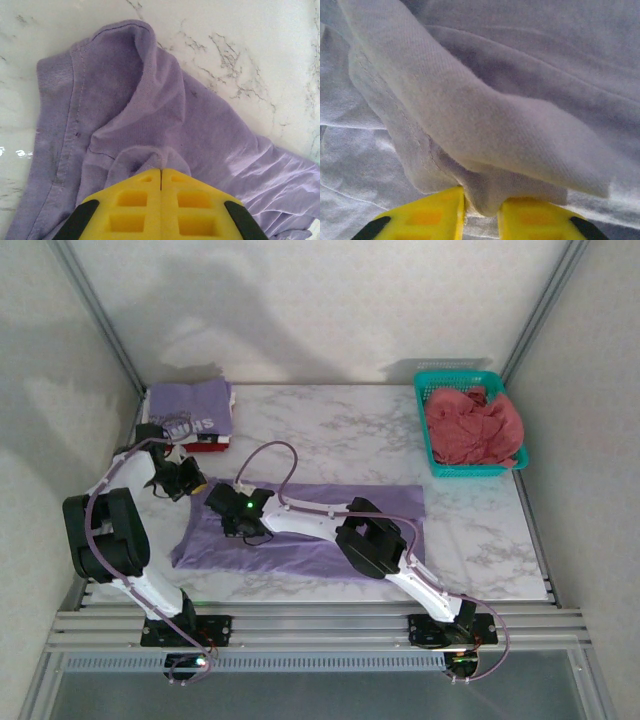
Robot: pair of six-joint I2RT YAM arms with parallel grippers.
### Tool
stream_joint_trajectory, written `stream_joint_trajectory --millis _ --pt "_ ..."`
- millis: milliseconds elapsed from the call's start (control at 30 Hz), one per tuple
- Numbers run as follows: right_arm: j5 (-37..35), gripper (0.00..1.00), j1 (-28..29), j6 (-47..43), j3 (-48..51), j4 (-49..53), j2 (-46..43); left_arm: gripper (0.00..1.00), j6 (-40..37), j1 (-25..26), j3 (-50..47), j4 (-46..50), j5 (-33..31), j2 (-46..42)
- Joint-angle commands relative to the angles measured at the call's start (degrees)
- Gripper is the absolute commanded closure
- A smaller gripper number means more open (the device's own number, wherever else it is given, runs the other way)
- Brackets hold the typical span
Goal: Fold and stack the t-shirts
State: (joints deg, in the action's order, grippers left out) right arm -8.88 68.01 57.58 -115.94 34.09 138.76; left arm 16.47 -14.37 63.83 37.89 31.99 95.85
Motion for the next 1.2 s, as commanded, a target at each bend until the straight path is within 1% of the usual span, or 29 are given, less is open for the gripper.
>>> stream_joint_trajectory --millis 0,100,233,400,467,600,800,867,1000,1167 --pt "-1.1 0.83 -0.3 -0.1 -1.9 0.7 0.5 1.00 -1.2 -0.3 -0.5 0.0 0.4 0.8" --pt "-1.0 0.92 -0.4 -0.6 -1.9 0.9 0.3 1.00 -1.3 -0.3 -0.6 0.0 0.2 0.5" --pt "-1.4 1.00 -0.5 -1.2 -1.9 1.4 -0.2 1.00 -1.3 -0.4 -0.6 0.3 -0.2 0.1" --pt "-2.1 1.00 -0.6 -2.5 -1.1 3.4 -3.0 1.00 -1.0 -0.3 -0.7 1.8 -0.8 -1.9" --pt "-0.9 1.00 -0.6 -2.7 -0.3 3.9 -4.6 1.00 -0.5 -0.4 -1.0 2.7 -1.1 -3.4" --pt "3.4 1.00 -0.9 -2.3 1.6 5.1 -7.8 1.00 0.2 -0.4 -2.3 4.3 -1.5 -7.6" --pt "11.8 1.00 -2.1 0.1 9.0 2.0 -11.8 1.00 1.2 -0.5 -4.9 6.8 -3.8 -12.2" --pt "14.1 1.00 -2.6 0.1 10.0 2.3 -12.3 1.00 1.9 -0.5 -6.1 7.5 -4.6 -13.8" --pt "17.6 1.00 -3.7 -1.0 11.3 3.3 -13.5 1.00 4.7 0.1 -9.8 7.5 -3.6 -18.3" --pt "21.7 1.00 -4.1 -2.4 12.7 4.8 -14.9 1.00 7.4 1.5 -14.1 9.0 -5.4 -23.5"
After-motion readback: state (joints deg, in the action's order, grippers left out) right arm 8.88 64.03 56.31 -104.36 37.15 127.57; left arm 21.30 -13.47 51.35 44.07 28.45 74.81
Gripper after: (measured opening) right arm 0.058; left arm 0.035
